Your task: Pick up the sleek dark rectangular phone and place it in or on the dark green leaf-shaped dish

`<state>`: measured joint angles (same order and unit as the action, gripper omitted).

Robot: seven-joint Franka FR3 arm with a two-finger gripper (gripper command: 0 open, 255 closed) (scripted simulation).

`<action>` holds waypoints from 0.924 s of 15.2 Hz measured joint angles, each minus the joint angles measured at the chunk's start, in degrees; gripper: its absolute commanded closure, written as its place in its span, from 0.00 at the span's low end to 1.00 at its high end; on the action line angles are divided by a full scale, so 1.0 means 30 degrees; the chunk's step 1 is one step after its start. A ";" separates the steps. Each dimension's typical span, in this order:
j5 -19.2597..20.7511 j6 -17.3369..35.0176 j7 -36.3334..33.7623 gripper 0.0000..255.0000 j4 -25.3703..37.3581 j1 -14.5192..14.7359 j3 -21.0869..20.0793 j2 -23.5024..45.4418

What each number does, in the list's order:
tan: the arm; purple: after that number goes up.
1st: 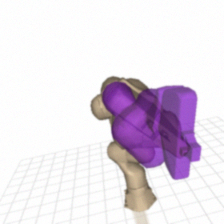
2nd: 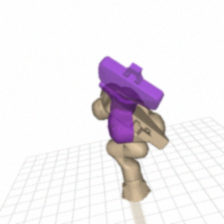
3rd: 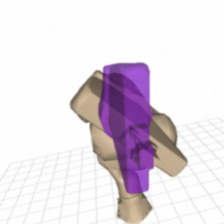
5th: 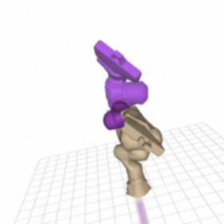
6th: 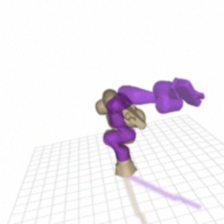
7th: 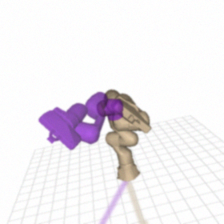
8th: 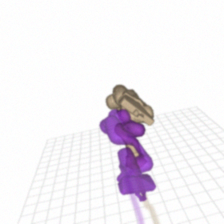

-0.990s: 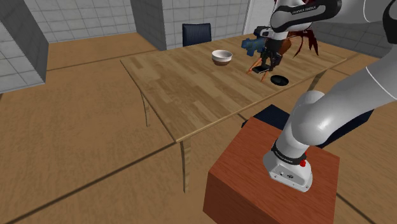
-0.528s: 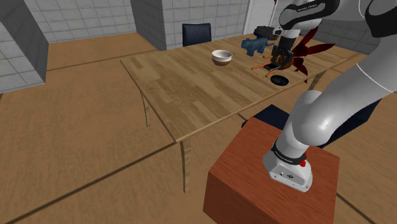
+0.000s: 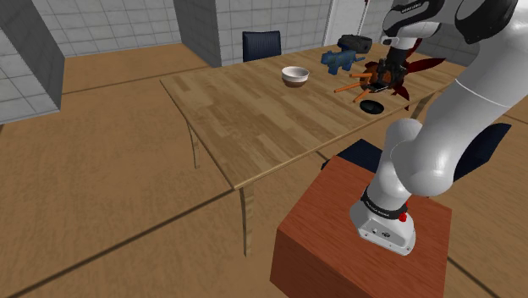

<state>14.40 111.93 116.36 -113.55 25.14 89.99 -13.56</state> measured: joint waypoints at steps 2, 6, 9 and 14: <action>0.0181 0.0434 -0.0035 1.00 -0.0297 0.0512 0.0620 -0.0110; 0.0779 0.1310 -0.0406 1.00 -0.0826 0.2010 0.2174 -0.0569; 0.1245 0.1888 -0.0721 1.00 -0.1198 0.2797 0.2991 -0.0932; 0.1992 0.2799 -0.1218 1.00 -0.1814 0.3789 0.4081 -0.1495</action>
<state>20.38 120.33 112.71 -118.99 36.51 102.23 -18.04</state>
